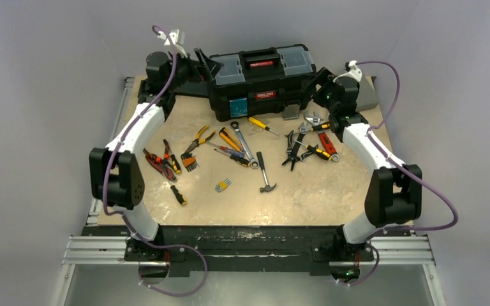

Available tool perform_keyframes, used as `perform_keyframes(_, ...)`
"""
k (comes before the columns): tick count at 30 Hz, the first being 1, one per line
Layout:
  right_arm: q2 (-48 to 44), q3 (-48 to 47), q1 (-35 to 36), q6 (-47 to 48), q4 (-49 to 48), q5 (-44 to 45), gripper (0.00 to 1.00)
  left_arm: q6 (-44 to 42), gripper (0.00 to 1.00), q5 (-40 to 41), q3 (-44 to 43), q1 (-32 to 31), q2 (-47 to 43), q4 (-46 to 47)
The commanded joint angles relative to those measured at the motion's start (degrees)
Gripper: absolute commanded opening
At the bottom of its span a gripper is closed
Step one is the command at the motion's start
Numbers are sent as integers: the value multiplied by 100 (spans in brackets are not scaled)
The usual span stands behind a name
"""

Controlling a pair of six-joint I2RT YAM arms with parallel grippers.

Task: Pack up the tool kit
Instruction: Adjust the toolbox at the center of the board.

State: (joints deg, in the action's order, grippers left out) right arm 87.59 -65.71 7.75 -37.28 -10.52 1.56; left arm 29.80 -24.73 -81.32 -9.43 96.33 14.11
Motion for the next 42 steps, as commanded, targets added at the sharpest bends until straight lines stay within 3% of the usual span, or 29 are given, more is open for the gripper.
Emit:
perform_keyframes(1,409,-831,-69,-542,212,153,84,-250,99,-589,-1308,233,863,102)
perform_keyframes(9,1285,-1593,-105,-559,88,291,83,-257,97,-1210,-3728,605,2958,-193)
perform_keyframes(15,1803,-1914,-258,-571,-108,184,83,-53,100,-1246,-5641,609,4409,-650)
perform_keyframes(24,2380,-2315,-525,-513,-352,-41,83,863,100,-1229,-6396,509,5418,126)
perform_keyframes(31,2930,-2863,-559,-376,-318,-976,81,1407,98,-1992,-5728,363,5222,513)
perform_keyframes(38,3272,-3151,-556,-278,-197,-2013,80,2886,85,-2604,-3248,329,4269,2874)
perform_keyframes(42,3286,-3056,-548,-227,-151,-2294,79,3232,83,-2621,-1786,270,3520,3994)
